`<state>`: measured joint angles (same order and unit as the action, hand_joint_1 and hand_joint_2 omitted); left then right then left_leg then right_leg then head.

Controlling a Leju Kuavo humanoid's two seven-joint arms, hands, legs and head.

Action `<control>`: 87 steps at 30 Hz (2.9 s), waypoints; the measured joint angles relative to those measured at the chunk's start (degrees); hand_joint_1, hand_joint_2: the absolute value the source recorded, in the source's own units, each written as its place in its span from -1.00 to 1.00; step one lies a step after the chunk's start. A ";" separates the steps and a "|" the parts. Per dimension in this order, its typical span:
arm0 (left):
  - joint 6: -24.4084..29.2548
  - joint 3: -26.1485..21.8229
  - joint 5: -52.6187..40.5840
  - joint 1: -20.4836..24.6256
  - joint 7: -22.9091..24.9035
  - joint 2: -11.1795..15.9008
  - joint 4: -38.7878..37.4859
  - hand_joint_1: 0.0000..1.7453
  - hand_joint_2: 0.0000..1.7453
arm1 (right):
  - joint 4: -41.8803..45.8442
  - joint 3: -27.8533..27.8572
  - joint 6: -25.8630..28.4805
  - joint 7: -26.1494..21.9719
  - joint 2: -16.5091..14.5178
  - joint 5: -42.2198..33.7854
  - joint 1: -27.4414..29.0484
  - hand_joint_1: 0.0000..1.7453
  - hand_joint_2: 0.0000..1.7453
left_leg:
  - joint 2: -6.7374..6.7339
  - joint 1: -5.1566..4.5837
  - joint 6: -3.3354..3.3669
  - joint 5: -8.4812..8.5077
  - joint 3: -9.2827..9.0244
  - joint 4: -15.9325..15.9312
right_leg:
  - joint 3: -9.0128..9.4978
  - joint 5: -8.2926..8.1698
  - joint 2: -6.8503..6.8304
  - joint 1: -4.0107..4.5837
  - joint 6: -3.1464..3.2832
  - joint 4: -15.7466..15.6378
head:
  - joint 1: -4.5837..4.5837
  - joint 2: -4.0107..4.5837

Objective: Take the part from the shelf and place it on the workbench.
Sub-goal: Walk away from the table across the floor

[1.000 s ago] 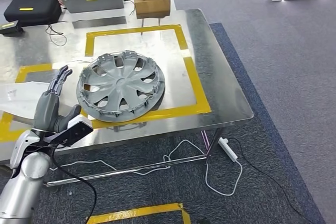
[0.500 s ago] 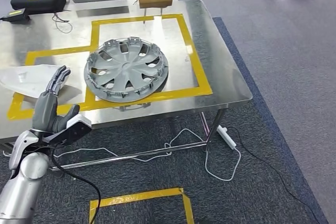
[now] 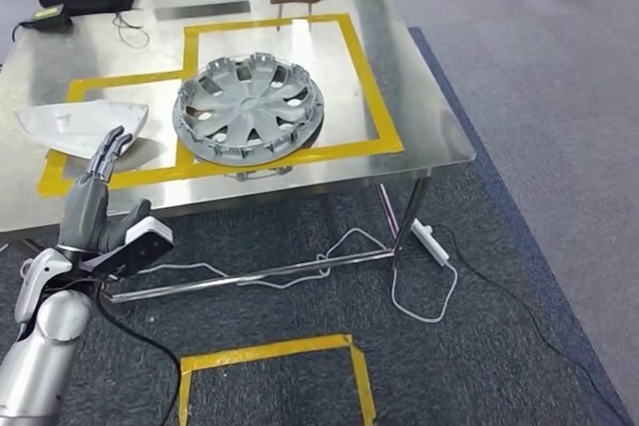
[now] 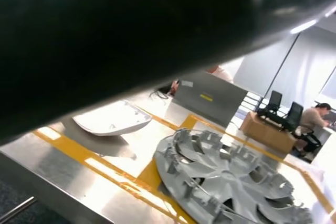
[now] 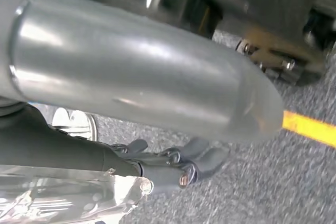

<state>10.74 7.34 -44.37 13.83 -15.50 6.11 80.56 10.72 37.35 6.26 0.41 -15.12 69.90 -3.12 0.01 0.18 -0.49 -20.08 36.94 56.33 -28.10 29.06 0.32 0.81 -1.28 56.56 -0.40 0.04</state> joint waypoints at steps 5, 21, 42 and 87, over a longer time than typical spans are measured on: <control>0.15 0.08 -0.51 -0.19 0.85 -0.10 -0.02 -1.00 -1.00 | -0.01 0.03 0.03 0.08 -0.02 -0.14 -0.07 -1.00 -1.00 | 0.07 0.27 -1.57 -7.61 2.45 6.64 | -2.58 -3.70 -0.28 -0.38 1.46 -0.88 | 0.19 0.00; 0.67 0.57 -1.13 -1.10 2.46 -1.31 -0.02 -1.00 -1.00 | 0.01 0.02 0.16 0.20 0.02 -0.77 0.89 -1.00 -1.00 | -0.18 0.43 1.31 -5.86 -6.56 -0.76 | -13.34 -0.79 -0.25 -0.83 -1.89 8.66 | -0.18 0.00; 0.99 0.92 -1.03 -1.08 2.62 -1.44 -0.02 -1.00 -1.00 | 0.01 0.07 0.75 0.14 0.11 -0.95 0.43 -1.00 -1.00 | -0.08 0.35 -1.37 -6.83 1.06 12.75 | -5.85 -5.46 0.05 -0.34 1.38 0.12 | -0.10 0.00; 5.66 -0.99 -3.42 -10.54 4.48 2.34 2.90 -1.00 -1.00 | 0.11 -0.05 1.84 -4.69 2.51 0.21 3.43 -1.00 -1.00 | 3.18 0.83 0.47 -2.58 -3.94 -1.31 | -8.72 -1.42 0.99 -1.89 -3.03 9.14 | -0.34 0.00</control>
<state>16.39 6.34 -47.79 3.28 -11.02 8.45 83.46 10.84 37.30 8.10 -4.28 -12.62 70.12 0.31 3.19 1.01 -0.03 -22.66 33.00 55.02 -36.82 27.65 1.31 -1.08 -4.30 65.70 -0.74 0.04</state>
